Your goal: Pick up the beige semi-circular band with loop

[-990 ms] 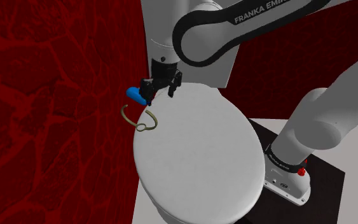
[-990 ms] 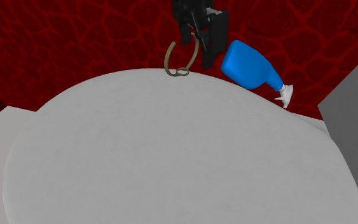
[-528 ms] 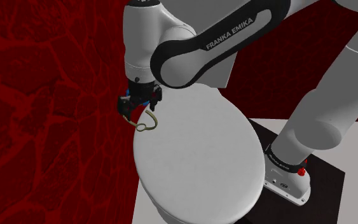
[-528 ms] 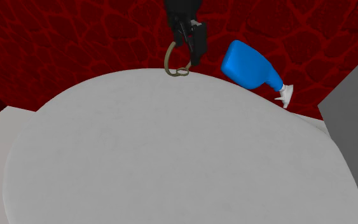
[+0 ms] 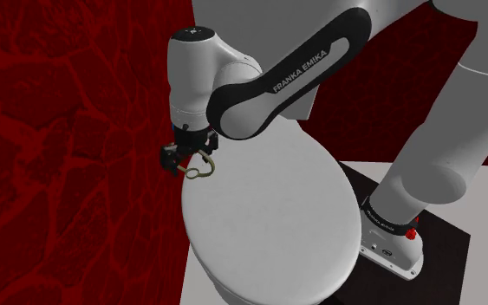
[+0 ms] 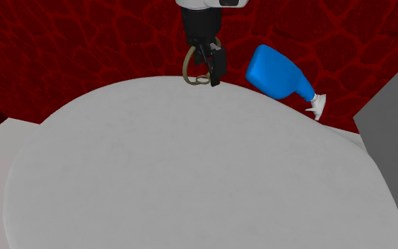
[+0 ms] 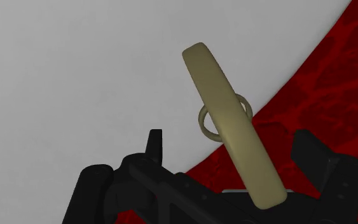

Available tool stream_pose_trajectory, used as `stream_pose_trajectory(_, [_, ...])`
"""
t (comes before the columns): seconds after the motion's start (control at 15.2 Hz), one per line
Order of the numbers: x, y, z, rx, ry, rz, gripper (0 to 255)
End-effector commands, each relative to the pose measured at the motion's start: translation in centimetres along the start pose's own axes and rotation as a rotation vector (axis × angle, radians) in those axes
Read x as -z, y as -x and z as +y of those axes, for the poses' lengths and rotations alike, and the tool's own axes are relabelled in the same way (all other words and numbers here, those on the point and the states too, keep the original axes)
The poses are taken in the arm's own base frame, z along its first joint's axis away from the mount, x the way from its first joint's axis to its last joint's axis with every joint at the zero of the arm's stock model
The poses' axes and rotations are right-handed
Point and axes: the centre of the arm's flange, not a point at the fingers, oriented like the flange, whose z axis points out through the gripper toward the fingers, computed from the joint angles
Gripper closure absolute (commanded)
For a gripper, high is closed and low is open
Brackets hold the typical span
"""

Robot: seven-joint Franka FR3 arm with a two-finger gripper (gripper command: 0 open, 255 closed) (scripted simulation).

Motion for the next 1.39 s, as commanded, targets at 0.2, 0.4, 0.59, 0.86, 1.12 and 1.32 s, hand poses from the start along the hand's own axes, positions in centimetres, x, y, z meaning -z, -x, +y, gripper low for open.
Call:
stream_pose_trajectory(0.2, [-0.4,0.0,0.0,0.000,-0.001,0.001,255])
stream_pose_trajectory(0.4, [-0.4,0.0,0.0,0.000,-0.001,0.001,255])
stream_pose_trajectory(0.59, [-0.4,0.0,0.0,0.000,-0.001,0.001,255])
stream_pose_trajectory(0.86, [1.3,-0.2,-0.1,0.000,-0.001,0.001,255])
stream_pose_trajectory(1.12, [3.3,-0.5,-0.2,0.000,-0.001,0.001,255])
stream_pose_trajectory(1.32, [4.9,-0.7,-0.3,0.000,-0.001,0.001,255])
